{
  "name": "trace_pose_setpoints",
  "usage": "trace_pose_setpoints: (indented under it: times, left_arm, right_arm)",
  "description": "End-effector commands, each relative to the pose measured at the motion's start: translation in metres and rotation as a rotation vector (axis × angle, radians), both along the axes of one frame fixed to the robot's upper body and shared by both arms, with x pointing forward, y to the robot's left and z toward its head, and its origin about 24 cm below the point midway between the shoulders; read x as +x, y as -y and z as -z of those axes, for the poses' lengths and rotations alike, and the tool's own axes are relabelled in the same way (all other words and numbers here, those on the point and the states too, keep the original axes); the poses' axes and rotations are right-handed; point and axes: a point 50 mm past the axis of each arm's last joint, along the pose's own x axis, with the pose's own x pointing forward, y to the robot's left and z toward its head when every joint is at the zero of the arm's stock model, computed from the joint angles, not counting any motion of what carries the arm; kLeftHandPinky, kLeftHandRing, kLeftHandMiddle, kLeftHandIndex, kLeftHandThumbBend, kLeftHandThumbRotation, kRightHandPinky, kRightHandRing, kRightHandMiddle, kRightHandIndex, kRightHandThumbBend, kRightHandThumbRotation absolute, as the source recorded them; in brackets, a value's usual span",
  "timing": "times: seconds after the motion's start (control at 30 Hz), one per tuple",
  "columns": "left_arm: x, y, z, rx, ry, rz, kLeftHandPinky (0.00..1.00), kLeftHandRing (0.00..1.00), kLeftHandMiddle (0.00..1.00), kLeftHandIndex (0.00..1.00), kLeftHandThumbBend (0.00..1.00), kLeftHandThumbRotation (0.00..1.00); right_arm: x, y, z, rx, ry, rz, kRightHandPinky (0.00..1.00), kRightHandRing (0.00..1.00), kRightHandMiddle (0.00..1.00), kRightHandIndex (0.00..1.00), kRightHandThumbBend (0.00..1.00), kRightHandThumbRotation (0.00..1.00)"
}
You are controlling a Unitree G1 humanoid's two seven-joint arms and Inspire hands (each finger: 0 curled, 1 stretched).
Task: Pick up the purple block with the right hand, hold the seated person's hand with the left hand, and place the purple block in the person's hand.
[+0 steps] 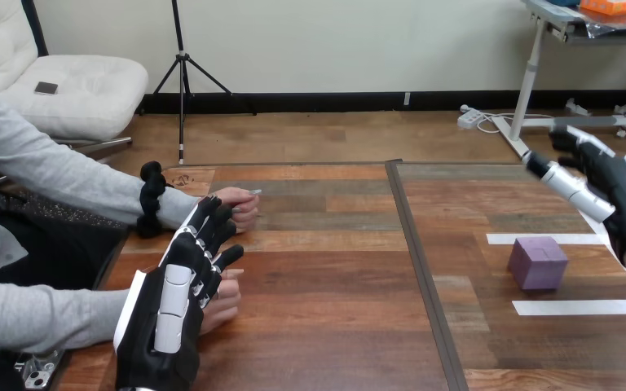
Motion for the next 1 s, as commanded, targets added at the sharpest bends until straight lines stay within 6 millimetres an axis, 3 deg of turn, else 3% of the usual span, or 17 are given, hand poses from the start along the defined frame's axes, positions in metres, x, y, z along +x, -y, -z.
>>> trace_pose_setpoints:
  times: [0.0,0.23,0.97]
  left_arm:
    - [0.010,0.002,-0.015,0.008,0.088,-0.007,0.88,0.92,0.91,0.91,0.77,0.93]
    - [0.007,0.003,-0.013,-0.003,0.093,-0.013,0.89,0.92,0.90,0.90,0.73,0.92]
    - [0.003,-0.001,-0.013,-0.004,0.088,-0.011,0.88,0.91,0.89,0.87,0.70,0.92]
  right_arm:
    - [0.015,0.003,-0.023,-0.034,0.035,0.011,0.86,0.94,0.93,0.90,1.00,0.60]
    - [0.013,0.004,-0.016,-0.059,-0.023,0.016,0.85,0.93,0.93,0.90,1.00,0.53]
    - [0.005,-0.002,0.012,-0.140,-0.190,-0.010,0.89,0.98,0.97,0.92,1.00,0.48]
